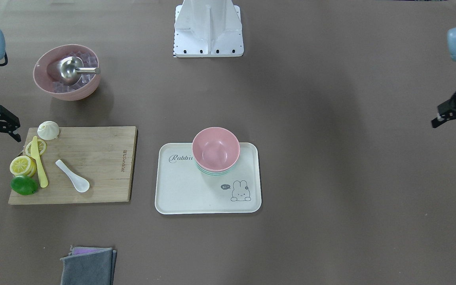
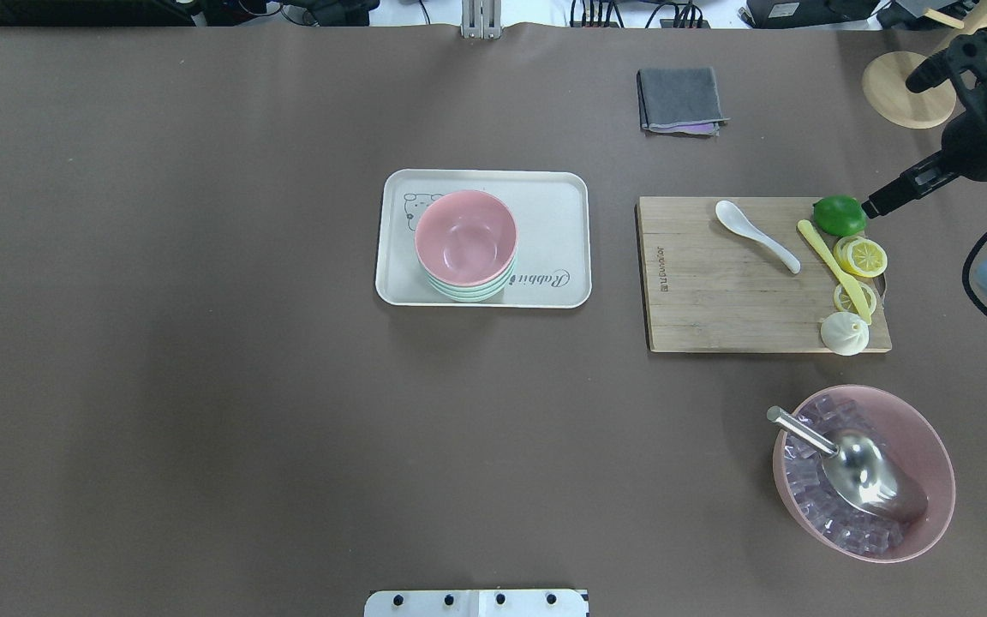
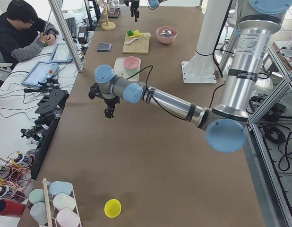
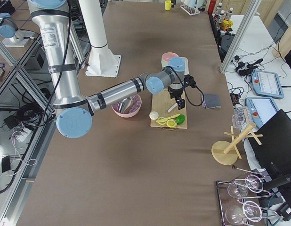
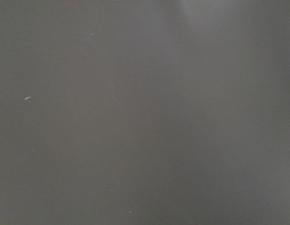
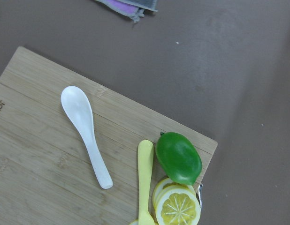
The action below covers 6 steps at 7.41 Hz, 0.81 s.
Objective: Stack pink bowl on green and place spoon
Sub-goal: 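Lower the right gripper onto the white spoon and grasp it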
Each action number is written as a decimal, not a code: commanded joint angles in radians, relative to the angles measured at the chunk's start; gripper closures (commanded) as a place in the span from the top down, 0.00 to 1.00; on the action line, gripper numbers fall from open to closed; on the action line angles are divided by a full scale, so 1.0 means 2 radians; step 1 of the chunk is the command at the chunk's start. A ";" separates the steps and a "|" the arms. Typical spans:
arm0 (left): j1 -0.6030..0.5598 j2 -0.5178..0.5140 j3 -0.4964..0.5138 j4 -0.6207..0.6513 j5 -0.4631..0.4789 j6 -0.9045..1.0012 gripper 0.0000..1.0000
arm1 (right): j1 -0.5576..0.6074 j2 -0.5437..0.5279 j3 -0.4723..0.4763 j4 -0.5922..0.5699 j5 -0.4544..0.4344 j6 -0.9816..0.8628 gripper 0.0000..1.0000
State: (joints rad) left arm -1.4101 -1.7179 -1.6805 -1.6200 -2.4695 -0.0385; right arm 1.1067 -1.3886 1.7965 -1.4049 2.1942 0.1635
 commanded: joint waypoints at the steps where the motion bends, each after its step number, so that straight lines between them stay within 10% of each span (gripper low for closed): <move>1: -0.073 0.048 0.049 0.000 -0.005 0.159 0.98 | -0.054 0.040 -0.031 0.001 -0.028 -0.043 1.00; 6: -0.079 0.053 0.050 0.001 -0.004 0.167 0.98 | -0.094 0.068 -0.130 0.080 -0.059 -0.042 0.86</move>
State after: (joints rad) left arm -1.5670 -1.6133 -1.5808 -1.6185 -2.4774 0.2940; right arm 0.9235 -1.2543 1.5627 -1.2758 2.0786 0.0793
